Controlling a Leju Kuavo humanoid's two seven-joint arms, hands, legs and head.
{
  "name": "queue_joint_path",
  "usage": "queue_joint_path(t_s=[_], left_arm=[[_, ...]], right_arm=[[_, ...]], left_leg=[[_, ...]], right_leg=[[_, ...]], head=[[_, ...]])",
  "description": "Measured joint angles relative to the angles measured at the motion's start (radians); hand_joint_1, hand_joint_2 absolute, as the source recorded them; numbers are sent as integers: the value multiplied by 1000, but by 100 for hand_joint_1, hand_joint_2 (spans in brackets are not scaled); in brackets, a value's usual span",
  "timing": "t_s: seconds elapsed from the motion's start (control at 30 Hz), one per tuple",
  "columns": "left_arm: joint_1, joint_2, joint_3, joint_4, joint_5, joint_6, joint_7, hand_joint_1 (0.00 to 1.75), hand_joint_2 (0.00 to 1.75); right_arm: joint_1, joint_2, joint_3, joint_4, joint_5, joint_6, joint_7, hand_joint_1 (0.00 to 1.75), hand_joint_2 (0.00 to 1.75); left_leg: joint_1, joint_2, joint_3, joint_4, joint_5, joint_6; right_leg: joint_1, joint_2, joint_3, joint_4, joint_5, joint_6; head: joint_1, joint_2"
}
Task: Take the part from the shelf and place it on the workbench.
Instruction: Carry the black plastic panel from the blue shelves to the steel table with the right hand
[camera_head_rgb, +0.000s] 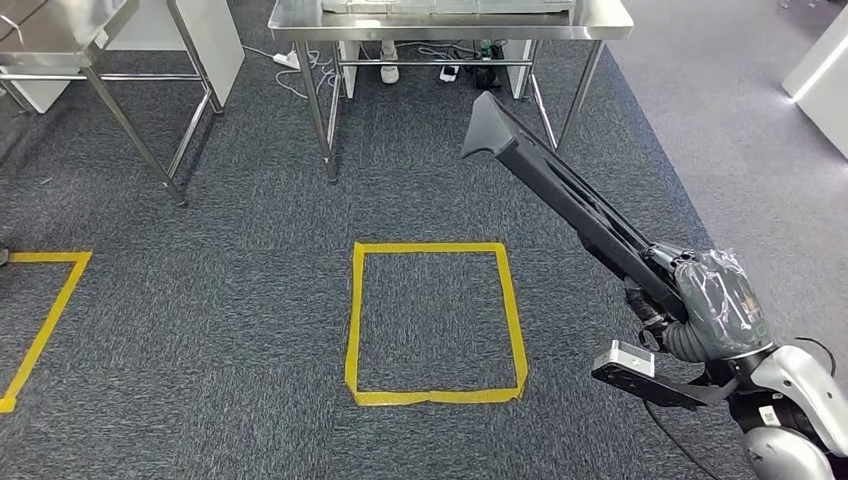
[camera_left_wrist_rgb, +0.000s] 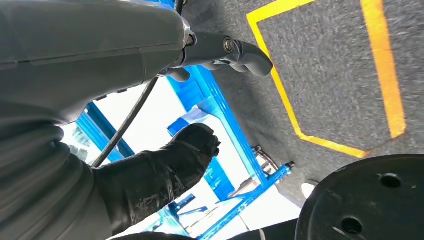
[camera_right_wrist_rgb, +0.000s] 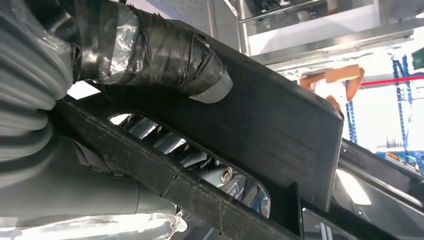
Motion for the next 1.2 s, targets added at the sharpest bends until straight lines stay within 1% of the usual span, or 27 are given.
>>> queue_joint_path(t_s=[0.1, 0.13, 0.17, 0.23, 0.27, 0.33, 0.37, 0.43, 0.47, 0.5, 0.53, 0.6, 0.63, 0.67, 0.73, 0.77, 0.8, 0.87, 0.93, 0.97, 1.0, 1.03, 1.07, 1.1, 1.13, 1.17, 1.2], left_arm=[[1, -1, -2, 0, 0, -1, -2, 0, 175], [0, -1, -2, 0, 0, -1, -2, 0, 175], [-2, -1, -2, 1, 0, -1, -3, 0, 175], [-5, 0, -3, 1, 0, -2, -4, 0, 175], [-6, -1, -3, 1, 0, -2, -4, 0, 175], [-7, -2, -3, 1, 0, -3, -5, 0, 175], [-7, -3, -3, 1, 0, -3, -5, 0, 175], [-5, -3, -3, 1, 0, -3, -5, 0, 175], [-4, -4, -3, 1, 0, -3, -5, 0, 175], [-1, -4, -4, 1, 0, -3, -5, 0, 175], [1, -5, -4, 1, 0, -3, -5, 0, 175], [7, -3, -4, 2, 0, -3, -5, 0, 175], [8, -1, -4, 4, 1, -3, -6, 0, 175], [9, 1, -4, 5, 1, -3, -6, 0, 175], [7, 3, -4, 6, 2, -3, -6, 0, 175], [7, 4, -5, 6, 2, -3, -6, 0, 175], [7, 4, -5, 7, 3, -3, -7, 0, 175], [5, 4, -5, 8, 4, -3, -7, 0, 175], [3, 2, -6, 8, 4, -4, -7, 0, 175], [3, 0, -7, 8, 4, -4, -7, 0, 175], [3, -3, -8, 8, 4, -4, -7, 0, 175], [3, -5, -10, 8, 4, -4, -7, 0, 175], [4, -7, -12, 9, 5, -4, -7, 0, 175], [5, -7, -13, 10, 5, -4, -7, 0, 175], [5, -6, -15, 11, 5, -4, -6, 0, 175], [3, -5, -16, 13, 6, -4, -6, 0, 175], [1, -4, -18, 14, 7, -4, -5, 0, 175]], right_arm=[[-3, 2, 1, 3, 0, 3, 0, 175, 175], [-5, 3, 2, 4, 0, 5, 0, 175, 175], [-7, 4, 3, 5, 0, 7, 0, 175, 175], [-10, 5, 4, 6, 1, 10, 0, 175, 175], [-12, 6, 4, 7, 1, 10, 0, 175, 175], [-17, 8, 6, 8, 1, 11, 0, 175, 175], [-19, 9, 6, 8, 1, 12, 0, 175, 175], [-21, 11, 7, 9, 1, 14, 1, 175, 175], [-22, 12, 8, 10, 1, 15, 2, 175, 175], [-22, 12, 8, 11, 1, 16, 2, 175, 175], [-22, 13, 8, 11, 1, 16, 3, 175, 175], [-27, 15, 9, 14, 3, 18, 4, 175, 175], [-31, 16, 10, 16, 6, 22, 8, 175, 175], [-35, 17, 12, 19, 9, 26, 13, 175, 175], [-43, 17, 14, 23, 17, 33, 22, 175, 175], [-47, 16, 15, 25, 20, 35, 24, 175, 175], [-55, 16, 15, 28, 22, 37, 24, 175, 175], [-70, 15, 17, 34, 30, 43, 31, 175, 175], [-83, 15, 20, 41, 49, 56, 46, 175, 175], [-91, 14, 24, 47, 65, 66, 57, 175, 175], [-103, 12, 30, 54, 88, 76, 69, 175, 175], [-121, 8, 39, 64, 123, 82, 82, 175, 175], [-145, 1, 52, 75, 169, 86, 96, 175, 175], [-174, -7, 68, 87, 220, 89, 108, 175, 175], [-208, -17, 89, 102, 269, 97, 117, 175, 175], [-245, -29, 112, 115, 305, 110, 122, 175, 175], [-283, -41, 136, 129, 328, 124, 123, 175, 175]], left_leg=[[-1, -1, 48, -2, -40, -10], [-1, -1, 55, -8, -49, -16], [-2, 0, 64, -13, -51, -22], [-2, 2, 66, -5, -39, -32], [-1, 4, 54, 29, -21, -37], [2, 5, -19, 149, -5, -46], [4, 5, -66, 211, -22, -50], [6, 5, -143, 273, -103, -56], [6, 5, -163, 265, -135, -57], [6, 5, -172, 233, -140, -54], [5, 5, -172, 180, -109, -48], [-3, 0, -157, 73, 21, -27], [-9, -4, -147, 40, 71, -18], [-16, -7, -136, 22, 96, -12], [-25, -8, -103, 0, 84, -3], [-25, -7, -82, -10, 80, 3], [-23, -5, -63, -16, 73, 11], [-17, -3, -35, -21, 58, 19], [-11, -4, -15, -21, 37, 17], [-5, -5, -3, -21, 25, 12], [1, -7, 11, -20, 12, 4], [8, -8, 26, -19, -2, -4], [14, -8, 40, -17, -18, -15], [18, -7, 54, -12, -35, -24], [18, -5, 62, -10, -48, -33], [18, -2, 69, -11, -58, -41], [17, 0, 74, -8, -59, -48]], right_leg=[[8, -3, 24, -156, 147, -12], [11, -4, 30, -181, 177, -17], [14, -4, 34, -191, 186, -21], [13, -1, 55, -209, 182, -31], [11, 0, 69, -218, 178, -38], [12, -1, 102, -234, 164, -49], [13, -1, 118, -239, 154, -53], [16, -1, 152, -245, 130, -55], [17, -1, 171, -246, 116, -55], [19, -1, 190, -246, 102, -55], [21, 0, 207, -247, 88, -55], [23, 5, 236, -248, 61, -52], [21, 8, 247, -250, 47, -47], [17, 12, 261, -245, 41, -41], [9, 14, 274, -217, 48, -28], [8, 11, 266, -182, 57, -25], [8, 8, 242, -136, 59, -21], [9, 4, 166, -29, 30, -13], [4, 3, 87, 37, -32, -4], [-1, 3, 60, 38, -53, 3], [-7, 2, 44, 14, -54, 11], [-13, 1, 39, -32, -27, 20], [-21, -3, 41, -89, 34, 31], [-25, -10, 42, -136, 93, 37], [-26, -14, 45, -168, 139, 33], [-26, -17, 47, -182, 166, 25], [-23, -17, 48, -183, 163, 13]], head=[[1, 0], [1, 0], [1, 0], [1, 0], [1, 0], [1, 0], [1, 0], [1, 0], [1, 0], [1, 0], [1, 0], [1, 0], [2, 0], [2, 0], [2, 0], [2, 0], [2, 0], [3, 0], [3, 0], [3, 0], [3, 0], [3, 0], [3, 0], [3, 0], [3, 0], [2, 0], [2, 0]])
